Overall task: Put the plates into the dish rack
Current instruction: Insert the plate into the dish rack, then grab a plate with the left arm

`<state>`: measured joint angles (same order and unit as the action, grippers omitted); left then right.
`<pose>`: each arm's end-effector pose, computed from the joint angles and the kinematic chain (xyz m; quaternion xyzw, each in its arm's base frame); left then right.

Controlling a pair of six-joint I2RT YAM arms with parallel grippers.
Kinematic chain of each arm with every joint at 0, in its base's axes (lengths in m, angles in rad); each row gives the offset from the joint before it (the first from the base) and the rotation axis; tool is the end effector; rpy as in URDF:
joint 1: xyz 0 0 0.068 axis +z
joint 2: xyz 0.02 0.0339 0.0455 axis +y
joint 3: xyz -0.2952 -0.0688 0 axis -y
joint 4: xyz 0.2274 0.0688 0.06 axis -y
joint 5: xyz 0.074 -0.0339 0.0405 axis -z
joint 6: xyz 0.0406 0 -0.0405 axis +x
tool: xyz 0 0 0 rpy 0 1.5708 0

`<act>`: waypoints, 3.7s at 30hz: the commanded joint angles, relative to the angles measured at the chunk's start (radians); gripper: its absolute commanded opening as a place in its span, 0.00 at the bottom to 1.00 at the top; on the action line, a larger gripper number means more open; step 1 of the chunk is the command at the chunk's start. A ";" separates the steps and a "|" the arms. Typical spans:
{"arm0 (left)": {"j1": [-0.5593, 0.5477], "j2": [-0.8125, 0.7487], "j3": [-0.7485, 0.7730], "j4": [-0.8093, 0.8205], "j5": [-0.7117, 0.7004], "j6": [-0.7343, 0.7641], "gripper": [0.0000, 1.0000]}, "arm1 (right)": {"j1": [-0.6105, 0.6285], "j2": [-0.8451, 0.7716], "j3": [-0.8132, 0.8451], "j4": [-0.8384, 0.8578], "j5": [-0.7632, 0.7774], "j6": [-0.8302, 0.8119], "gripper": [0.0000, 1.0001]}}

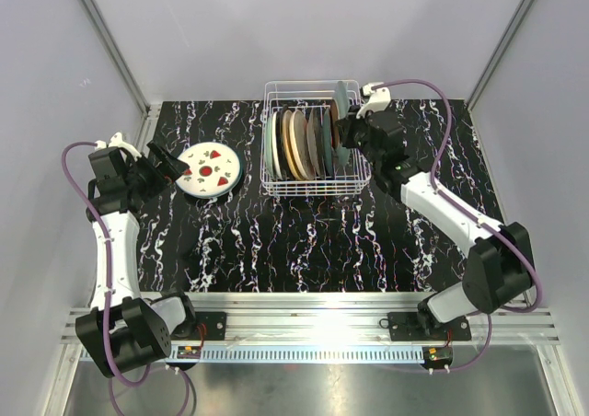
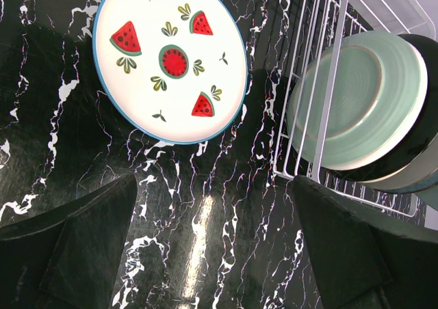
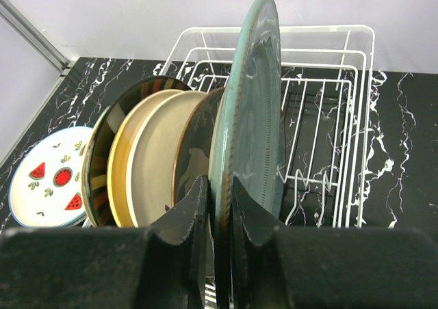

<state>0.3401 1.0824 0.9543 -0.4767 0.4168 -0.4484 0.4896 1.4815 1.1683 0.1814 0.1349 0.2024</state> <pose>0.1998 0.0533 0.3415 -0.2441 0.8369 -0.2076 0.4438 0.3042 0.1559 0.3795 -0.0634 0.7491 0.1753 0.6357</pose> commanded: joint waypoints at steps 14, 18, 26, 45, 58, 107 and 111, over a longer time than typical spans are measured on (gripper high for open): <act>-0.003 0.013 -0.005 0.041 0.004 0.011 0.99 | -0.005 0.029 -0.059 0.225 0.029 -0.003 0.00; -0.003 0.016 -0.009 0.047 0.023 0.011 0.99 | -0.005 0.051 -0.059 0.225 0.032 -0.015 0.00; -0.003 0.022 -0.011 0.050 0.040 0.008 0.99 | -0.005 0.100 -0.045 0.225 0.040 -0.024 0.02; -0.003 0.025 -0.011 0.049 0.039 0.010 0.99 | -0.005 0.123 -0.039 0.208 0.016 -0.008 0.20; -0.003 0.027 -0.011 0.046 0.037 0.011 0.99 | -0.005 0.056 -0.036 0.167 0.005 -0.021 0.41; 0.008 0.569 0.257 -0.053 -0.153 -0.038 0.78 | -0.003 -0.454 -0.375 0.122 -0.057 -0.031 0.50; 0.002 0.678 0.316 -0.053 -0.162 -0.042 0.72 | -0.005 -0.461 -0.377 0.119 -0.058 -0.029 0.50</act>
<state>0.3439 1.7134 1.2098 -0.5674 0.2626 -0.4789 0.4843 1.0496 0.7979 0.2424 0.0616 0.1623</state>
